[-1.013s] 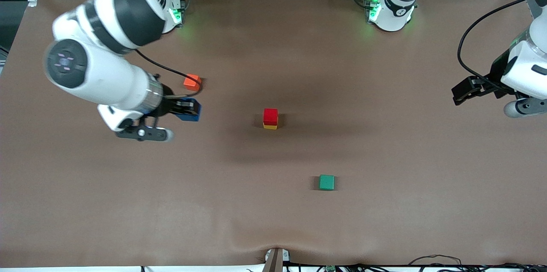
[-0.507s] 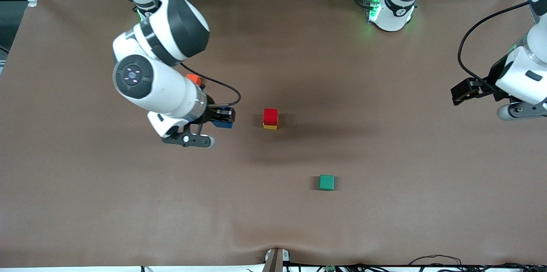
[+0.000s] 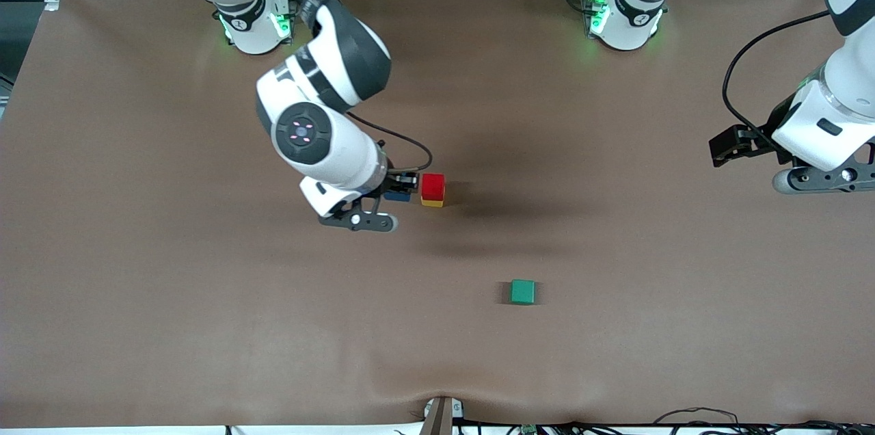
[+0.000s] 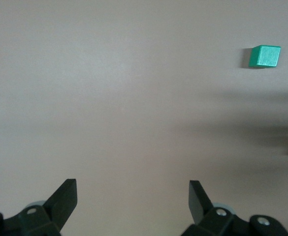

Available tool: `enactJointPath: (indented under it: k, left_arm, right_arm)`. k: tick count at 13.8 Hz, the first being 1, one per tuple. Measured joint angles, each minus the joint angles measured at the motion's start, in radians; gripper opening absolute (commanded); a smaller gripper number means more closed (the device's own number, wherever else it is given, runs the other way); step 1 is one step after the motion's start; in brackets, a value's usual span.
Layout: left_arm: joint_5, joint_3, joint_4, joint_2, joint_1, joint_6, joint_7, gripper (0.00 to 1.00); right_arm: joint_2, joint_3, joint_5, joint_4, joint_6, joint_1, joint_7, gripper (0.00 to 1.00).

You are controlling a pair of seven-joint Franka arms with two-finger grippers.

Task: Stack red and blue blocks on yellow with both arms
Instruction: 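Carry the blue cube with the right gripper over the red cube, then lower the blue cube onto the red cube and open the right gripper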

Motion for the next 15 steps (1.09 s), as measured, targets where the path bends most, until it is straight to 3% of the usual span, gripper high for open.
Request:
enactJointPath:
  k: [9,15]
  left_arm:
    - [-0.021,0.001,-0.19,-0.166,0.038,0.043,0.074,1.0]
    - [-0.053,0.0,-0.244,-0.231,0.038,0.044,0.074,1.0]
  right_arm:
    - [0.078,0.0,0.0,0.0,0.096,0.067,0.037,0.0]
    - [0.117,-0.006,-0.031,0.0,0.111,0.097,0.001,0.0]
